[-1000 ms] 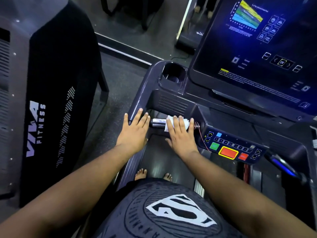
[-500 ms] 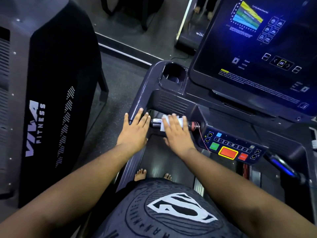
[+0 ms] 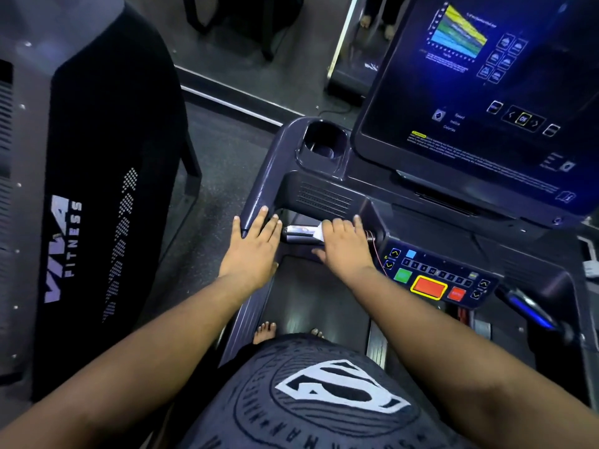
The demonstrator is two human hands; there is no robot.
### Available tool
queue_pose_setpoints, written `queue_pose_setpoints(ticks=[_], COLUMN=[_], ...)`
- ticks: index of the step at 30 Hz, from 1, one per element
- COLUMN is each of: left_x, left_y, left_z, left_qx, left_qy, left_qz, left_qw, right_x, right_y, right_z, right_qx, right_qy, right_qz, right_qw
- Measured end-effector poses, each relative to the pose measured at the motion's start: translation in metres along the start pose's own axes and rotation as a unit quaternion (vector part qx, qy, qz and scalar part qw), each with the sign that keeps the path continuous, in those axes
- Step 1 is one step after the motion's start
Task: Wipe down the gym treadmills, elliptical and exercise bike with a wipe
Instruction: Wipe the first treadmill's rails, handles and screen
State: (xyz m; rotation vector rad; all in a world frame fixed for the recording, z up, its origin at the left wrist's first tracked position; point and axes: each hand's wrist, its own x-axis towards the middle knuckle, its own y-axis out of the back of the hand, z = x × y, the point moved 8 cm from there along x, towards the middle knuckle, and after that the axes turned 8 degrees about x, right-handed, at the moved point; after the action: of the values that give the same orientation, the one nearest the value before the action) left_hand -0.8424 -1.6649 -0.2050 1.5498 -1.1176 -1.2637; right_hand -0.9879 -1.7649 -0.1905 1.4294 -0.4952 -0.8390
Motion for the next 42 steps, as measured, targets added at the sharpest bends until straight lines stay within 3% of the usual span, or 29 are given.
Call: queue_pose_setpoints(ticks=[4, 10, 14, 18, 25, 28, 32, 38, 42], left_x=[-0.002, -0.002, -0.001, -0.003, -0.002, -0.001, -0.002, -0.004, -0.003], left_y=[0.000, -0.001, 0.001, 0.001, 0.000, 0.000, 0.002, 0.001, 0.001], left_z=[-0.001, -0.001, 0.000, -0.001, -0.002, 0.000, -0.001, 0.000, 0.001], left_qx=[-0.005, -0.005, -0.003, -0.005, -0.001, -0.005, -0.005, 0.006, 0.005], left_qy=[0.001, 0.002, -0.001, 0.001, 0.002, 0.002, 0.002, 0.002, 0.001], left_qz=[0.007, 0.002, 0.004, 0.002, 0.001, -0.001, -0.004, -0.011, -0.009], left_qw=[1.000, 1.000, 1.000, 1.000, 1.000, 1.000, 1.000, 1.000, 1.000], right_x=[0.019, -0.036, -0.010, 0.027, -0.043, -0.023, 0.016, -0.028, -0.004], right_y=[0.005, -0.026, -0.008, 0.009, -0.023, -0.005, 0.014, -0.018, -0.003], right_z=[-0.026, -0.024, -0.025, -0.031, -0.002, 0.005, 0.003, 0.002, 0.009], right_qx=[0.035, -0.042, -0.020, 0.053, 0.013, 0.071, 0.130, 0.000, 0.005], right_qy=[0.038, 0.113, 0.064, 0.042, 0.072, 0.044, 0.017, 0.028, -0.002], right_qz=[-0.057, 0.042, 0.042, -0.042, 0.099, 0.121, 0.013, 0.084, 0.013], right_qw=[0.997, 0.992, 0.997, 0.997, 0.992, 0.989, 0.991, 0.996, 1.000])
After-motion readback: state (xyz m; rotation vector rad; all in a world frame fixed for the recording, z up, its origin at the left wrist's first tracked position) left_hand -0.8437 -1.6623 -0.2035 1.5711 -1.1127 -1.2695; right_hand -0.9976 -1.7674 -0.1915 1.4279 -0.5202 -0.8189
